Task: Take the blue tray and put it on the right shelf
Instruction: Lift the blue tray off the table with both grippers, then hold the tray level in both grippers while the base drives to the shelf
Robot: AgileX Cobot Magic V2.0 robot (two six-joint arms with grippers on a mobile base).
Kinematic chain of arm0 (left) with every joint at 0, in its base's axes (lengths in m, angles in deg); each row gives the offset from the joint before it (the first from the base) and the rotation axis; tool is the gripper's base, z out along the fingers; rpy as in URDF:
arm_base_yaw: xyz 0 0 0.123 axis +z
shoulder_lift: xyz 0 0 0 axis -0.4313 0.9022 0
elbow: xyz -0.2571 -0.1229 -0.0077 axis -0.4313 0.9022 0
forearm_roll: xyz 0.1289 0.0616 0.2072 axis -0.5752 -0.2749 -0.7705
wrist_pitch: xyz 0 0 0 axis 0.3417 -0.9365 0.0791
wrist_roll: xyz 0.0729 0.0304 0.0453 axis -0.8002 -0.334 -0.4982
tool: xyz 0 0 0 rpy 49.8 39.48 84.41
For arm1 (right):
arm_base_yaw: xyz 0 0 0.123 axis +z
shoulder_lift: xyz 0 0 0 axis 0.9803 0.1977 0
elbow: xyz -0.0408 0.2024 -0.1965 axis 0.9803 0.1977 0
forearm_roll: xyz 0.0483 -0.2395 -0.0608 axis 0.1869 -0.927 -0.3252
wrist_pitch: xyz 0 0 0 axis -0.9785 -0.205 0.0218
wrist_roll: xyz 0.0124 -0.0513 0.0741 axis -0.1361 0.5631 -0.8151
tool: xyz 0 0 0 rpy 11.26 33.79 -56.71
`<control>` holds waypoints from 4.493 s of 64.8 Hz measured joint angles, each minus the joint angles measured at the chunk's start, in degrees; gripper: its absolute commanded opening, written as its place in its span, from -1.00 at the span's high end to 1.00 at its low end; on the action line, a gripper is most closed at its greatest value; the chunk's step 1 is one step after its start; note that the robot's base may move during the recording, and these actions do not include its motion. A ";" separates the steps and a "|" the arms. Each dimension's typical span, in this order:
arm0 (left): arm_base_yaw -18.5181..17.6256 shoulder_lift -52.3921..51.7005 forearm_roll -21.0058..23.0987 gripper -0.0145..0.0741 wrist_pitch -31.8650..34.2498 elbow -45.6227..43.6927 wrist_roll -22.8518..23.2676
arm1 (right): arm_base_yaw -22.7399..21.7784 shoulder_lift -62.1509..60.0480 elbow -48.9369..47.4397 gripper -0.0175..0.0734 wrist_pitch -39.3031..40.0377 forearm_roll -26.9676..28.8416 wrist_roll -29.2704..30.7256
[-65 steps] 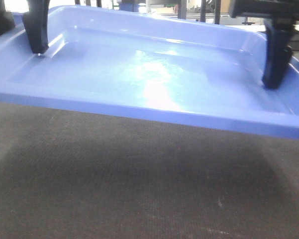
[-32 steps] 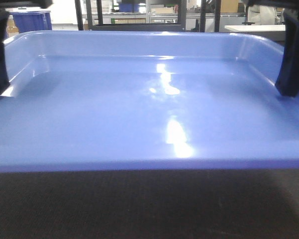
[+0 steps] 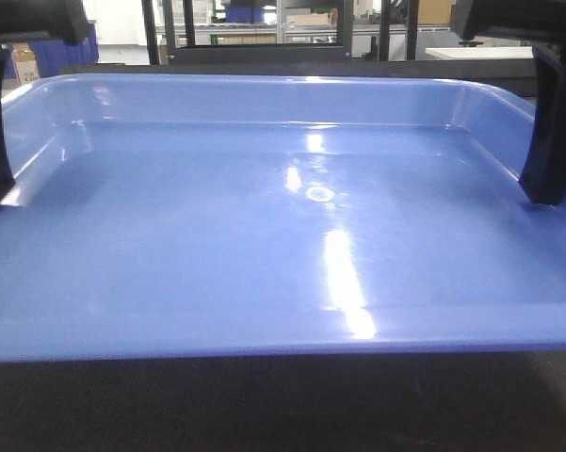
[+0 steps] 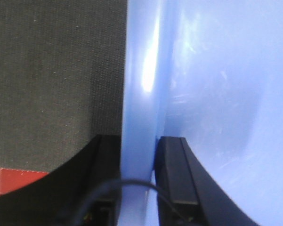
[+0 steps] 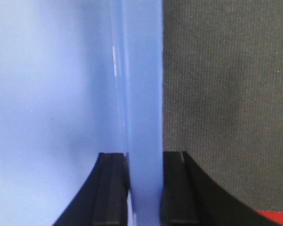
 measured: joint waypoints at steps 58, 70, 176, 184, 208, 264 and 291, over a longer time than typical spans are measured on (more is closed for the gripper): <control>0.00 0.00 2.47 0.51 -2.88 0.41 0.07 | 0.13 0.20 0.19 0.25 -1.06 0.43 -0.05; 0.00 0.00 2.59 0.51 -3.26 0.41 0.07 | 0.19 0.20 0.19 0.25 -1.14 0.51 -0.04; -0.25 0.00 -2.13 0.51 3.25 0.41 0.07 | 0.19 0.20 0.19 0.25 -0.53 0.00 -0.53; -0.25 0.00 -1.49 0.51 3.37 0.41 0.07 | 0.19 0.20 0.19 0.25 -0.77 -0.64 -0.53; -0.25 0.00 -0.26 0.51 3.68 0.41 0.07 | 0.19 0.20 0.19 0.25 -1.39 -1.08 -0.53; -0.05 0.00 1.64 0.51 4.17 0.41 0.07 | 0.08 0.32 0.19 0.25 -2.35 -1.62 -0.53; -0.05 0.00 2.06 0.51 4.17 0.41 0.07 | 0.08 0.32 0.19 0.25 -2.75 -1.72 -0.53</control>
